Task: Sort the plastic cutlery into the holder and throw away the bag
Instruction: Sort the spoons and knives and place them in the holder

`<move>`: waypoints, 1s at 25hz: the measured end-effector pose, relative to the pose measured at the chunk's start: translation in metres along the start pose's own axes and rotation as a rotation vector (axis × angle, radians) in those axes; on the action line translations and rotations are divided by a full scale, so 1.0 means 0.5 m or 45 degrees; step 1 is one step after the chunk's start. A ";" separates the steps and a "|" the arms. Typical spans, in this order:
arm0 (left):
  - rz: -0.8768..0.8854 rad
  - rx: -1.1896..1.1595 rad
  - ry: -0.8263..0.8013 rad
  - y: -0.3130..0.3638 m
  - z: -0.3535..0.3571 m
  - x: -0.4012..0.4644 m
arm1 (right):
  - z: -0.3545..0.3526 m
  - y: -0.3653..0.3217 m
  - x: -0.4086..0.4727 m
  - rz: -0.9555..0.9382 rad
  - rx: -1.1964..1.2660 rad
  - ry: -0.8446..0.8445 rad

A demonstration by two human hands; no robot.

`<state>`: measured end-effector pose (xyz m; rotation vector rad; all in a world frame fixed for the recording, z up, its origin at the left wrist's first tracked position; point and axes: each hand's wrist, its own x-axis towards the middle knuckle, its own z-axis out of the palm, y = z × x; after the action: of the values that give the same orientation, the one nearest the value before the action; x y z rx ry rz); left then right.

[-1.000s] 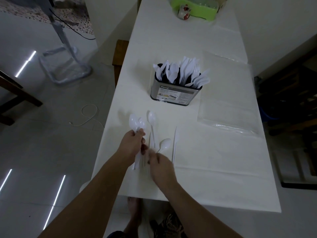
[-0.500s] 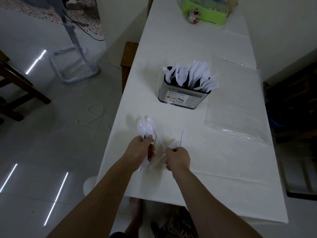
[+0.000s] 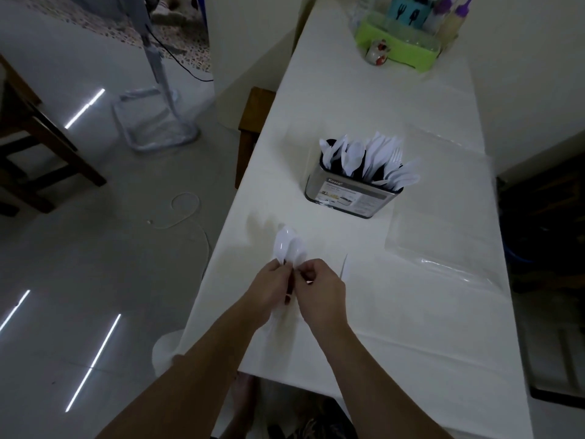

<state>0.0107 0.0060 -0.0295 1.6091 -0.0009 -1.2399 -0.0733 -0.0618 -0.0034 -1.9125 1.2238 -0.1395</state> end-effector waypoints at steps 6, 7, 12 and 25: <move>0.037 -0.206 -0.115 0.006 -0.008 -0.026 | 0.021 0.008 -0.004 -0.162 -0.089 -0.021; 0.063 -0.139 -0.105 -0.001 -0.012 -0.021 | 0.026 0.007 -0.007 -0.209 -0.144 -0.035; 0.026 -0.171 0.135 -0.027 -0.054 0.002 | 0.019 0.032 0.012 0.013 -0.236 0.106; 0.018 -0.385 0.217 -0.040 -0.079 -0.005 | -0.004 0.050 0.026 0.294 -0.300 -0.013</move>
<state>0.0261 0.0441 -0.0458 1.4412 0.2703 -1.0331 -0.0850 -0.0776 -0.0236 -1.9477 1.4980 0.1428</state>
